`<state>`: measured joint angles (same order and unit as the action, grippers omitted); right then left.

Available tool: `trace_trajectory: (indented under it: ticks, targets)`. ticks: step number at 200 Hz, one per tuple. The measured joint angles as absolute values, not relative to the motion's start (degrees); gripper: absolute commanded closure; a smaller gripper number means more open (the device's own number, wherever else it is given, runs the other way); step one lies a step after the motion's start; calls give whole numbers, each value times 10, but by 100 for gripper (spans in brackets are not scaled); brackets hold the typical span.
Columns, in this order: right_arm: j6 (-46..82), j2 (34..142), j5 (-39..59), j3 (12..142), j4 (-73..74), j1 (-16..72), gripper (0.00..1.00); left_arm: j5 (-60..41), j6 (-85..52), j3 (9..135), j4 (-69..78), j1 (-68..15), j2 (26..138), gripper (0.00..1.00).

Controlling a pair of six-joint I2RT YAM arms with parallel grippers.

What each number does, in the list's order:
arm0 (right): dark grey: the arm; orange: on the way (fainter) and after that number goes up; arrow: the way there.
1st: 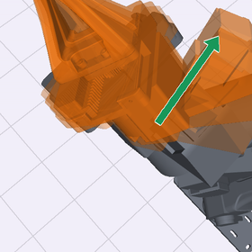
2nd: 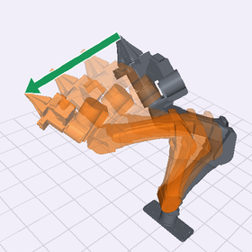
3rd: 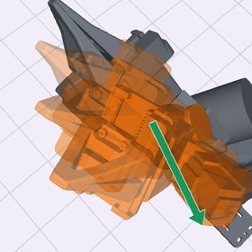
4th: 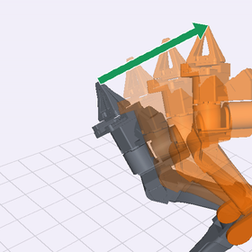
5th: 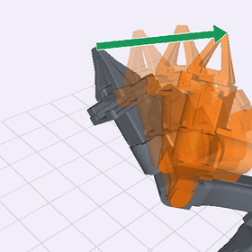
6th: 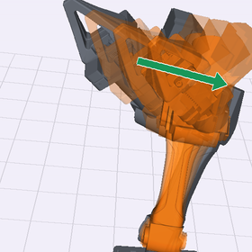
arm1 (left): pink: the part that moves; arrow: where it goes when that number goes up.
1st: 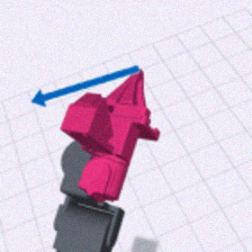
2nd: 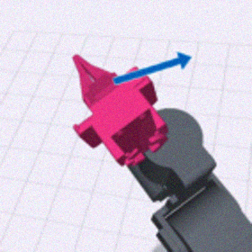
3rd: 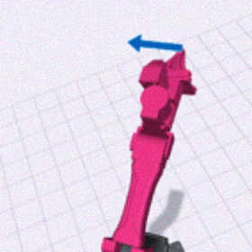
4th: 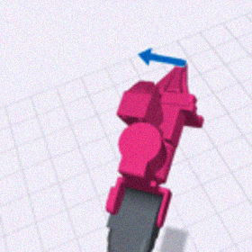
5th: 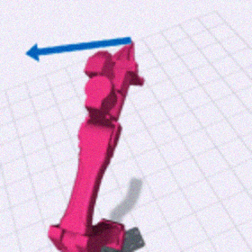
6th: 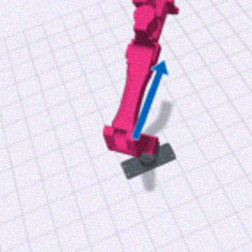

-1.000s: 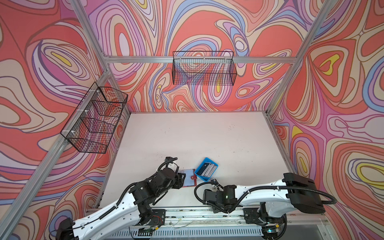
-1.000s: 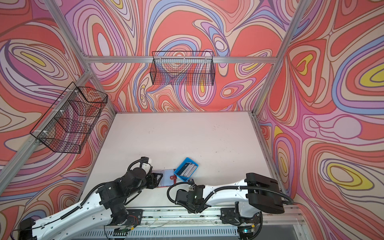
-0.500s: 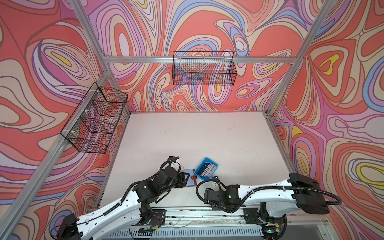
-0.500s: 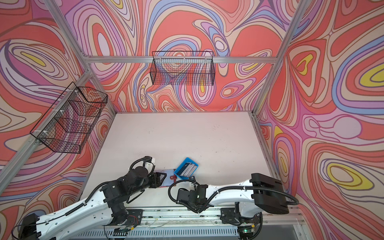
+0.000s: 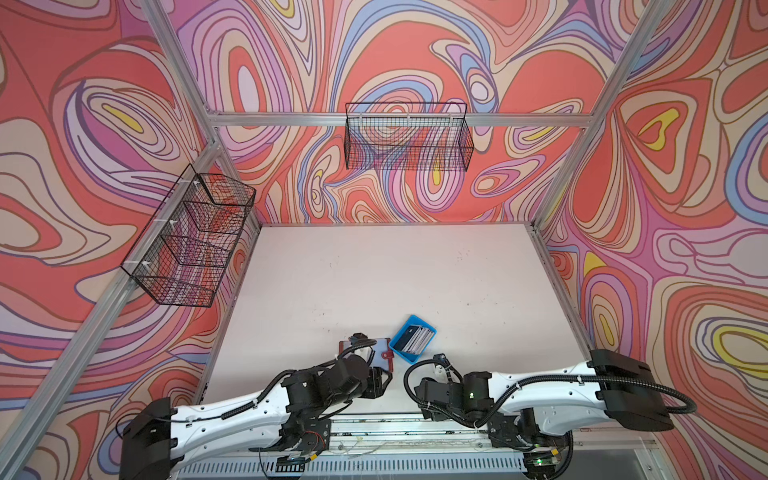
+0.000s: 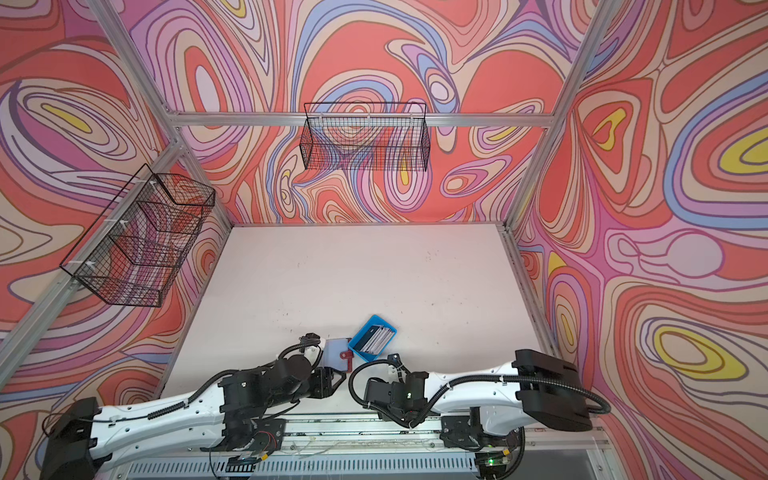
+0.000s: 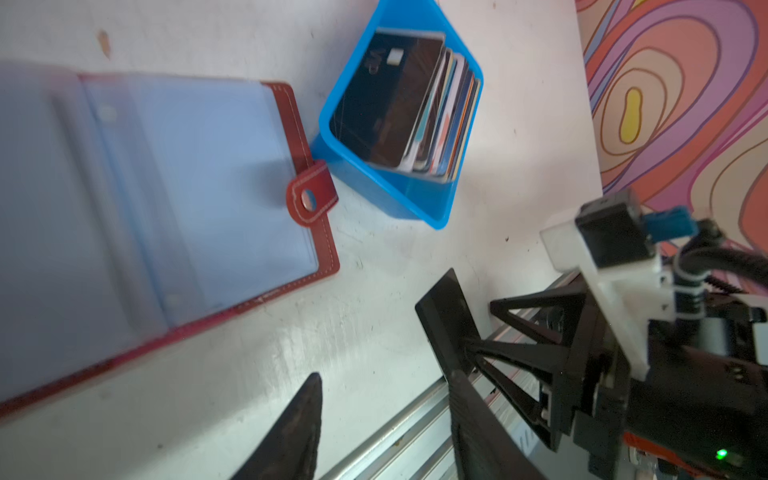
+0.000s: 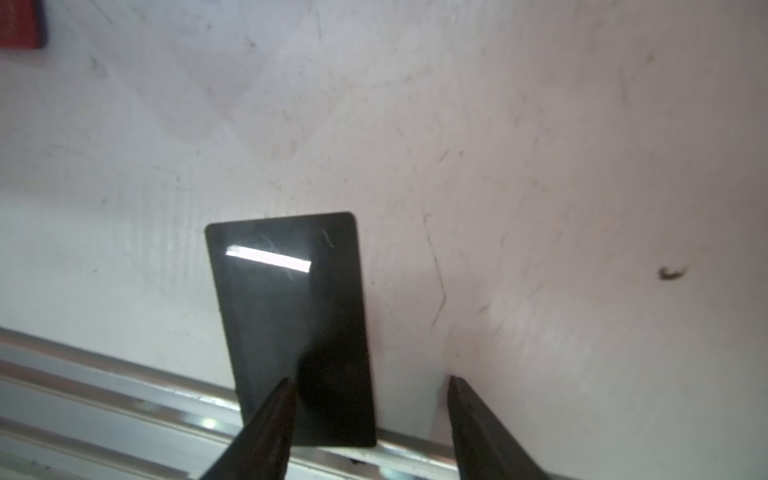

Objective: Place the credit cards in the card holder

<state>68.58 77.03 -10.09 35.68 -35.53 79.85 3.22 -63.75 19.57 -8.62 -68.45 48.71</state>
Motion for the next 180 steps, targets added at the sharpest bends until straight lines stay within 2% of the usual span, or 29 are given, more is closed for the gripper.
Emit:
trace_trajectory:
  ticks: [62, 112, 150, 180]
  targets:
    - [685, 764, -68, 337, -247, 798, 46, 29, -707, 196, 59, -758, 657, 58]
    - [689, 747, -49, 319, -231, 799, 49, 35, -749, 222, 183, -787, 797, 61]
    - [692, 745, -32, 318, -240, 799, 54, 51, -767, 240, 218, -790, 837, 63]
    - [702, 745, -23, 318, -243, 800, 53, 72, -774, 254, 180, -808, 834, 62]
